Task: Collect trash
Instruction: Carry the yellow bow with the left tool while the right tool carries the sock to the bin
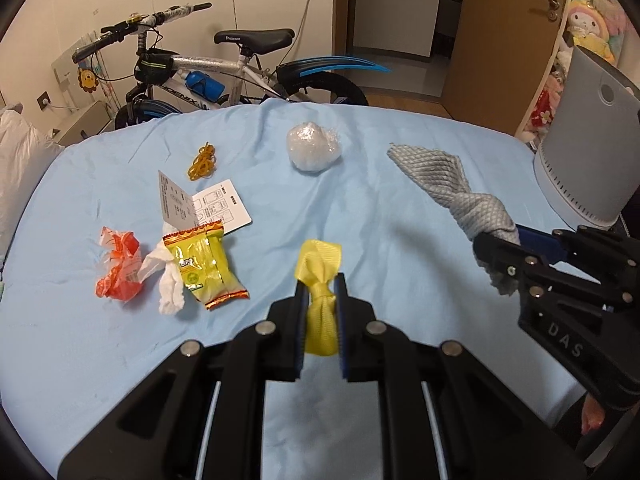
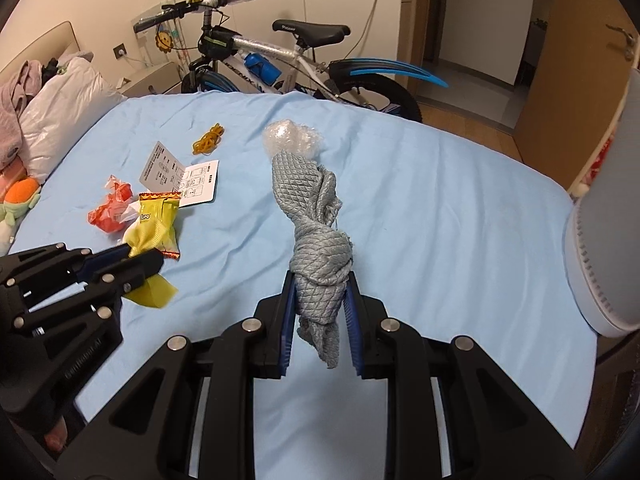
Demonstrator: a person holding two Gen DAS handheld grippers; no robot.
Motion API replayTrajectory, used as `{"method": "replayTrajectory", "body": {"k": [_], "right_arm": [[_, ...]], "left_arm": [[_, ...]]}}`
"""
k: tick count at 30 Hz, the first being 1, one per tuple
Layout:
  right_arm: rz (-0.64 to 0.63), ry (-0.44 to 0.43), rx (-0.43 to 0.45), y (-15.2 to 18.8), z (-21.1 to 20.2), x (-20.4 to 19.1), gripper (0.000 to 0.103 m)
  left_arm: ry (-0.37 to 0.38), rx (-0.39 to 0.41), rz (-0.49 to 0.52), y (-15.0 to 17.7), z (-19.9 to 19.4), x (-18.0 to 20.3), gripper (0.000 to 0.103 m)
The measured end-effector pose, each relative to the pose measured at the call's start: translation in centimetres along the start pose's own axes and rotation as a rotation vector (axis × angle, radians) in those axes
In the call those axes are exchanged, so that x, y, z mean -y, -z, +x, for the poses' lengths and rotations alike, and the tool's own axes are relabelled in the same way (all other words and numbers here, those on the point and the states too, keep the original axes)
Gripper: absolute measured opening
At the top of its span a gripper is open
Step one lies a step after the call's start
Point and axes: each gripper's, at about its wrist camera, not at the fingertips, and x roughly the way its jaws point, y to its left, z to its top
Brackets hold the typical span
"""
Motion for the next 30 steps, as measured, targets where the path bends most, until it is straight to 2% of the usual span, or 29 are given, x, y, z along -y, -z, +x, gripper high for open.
{"method": "replayTrajectory", "body": {"k": [7, 15, 30], "right_arm": [[0.052, 0.031, 0.053, 1.0, -6.2, 1.9, 0.021], [0.097, 0.056, 0.112, 1.8, -12.6, 4.1, 0.021], [0.136, 0.176, 0.183, 3.6, -20.8, 10.1, 0.021]], "left_arm": [[0.028, 0.033, 0.016, 0.5, -3.9, 1.9, 0.013], [0.063, 0.094, 0.120, 0.4, -8.7, 5.8, 0.013], [0.195, 0.180, 0.269, -2.9, -14.6, 12.9, 0.013]]}}
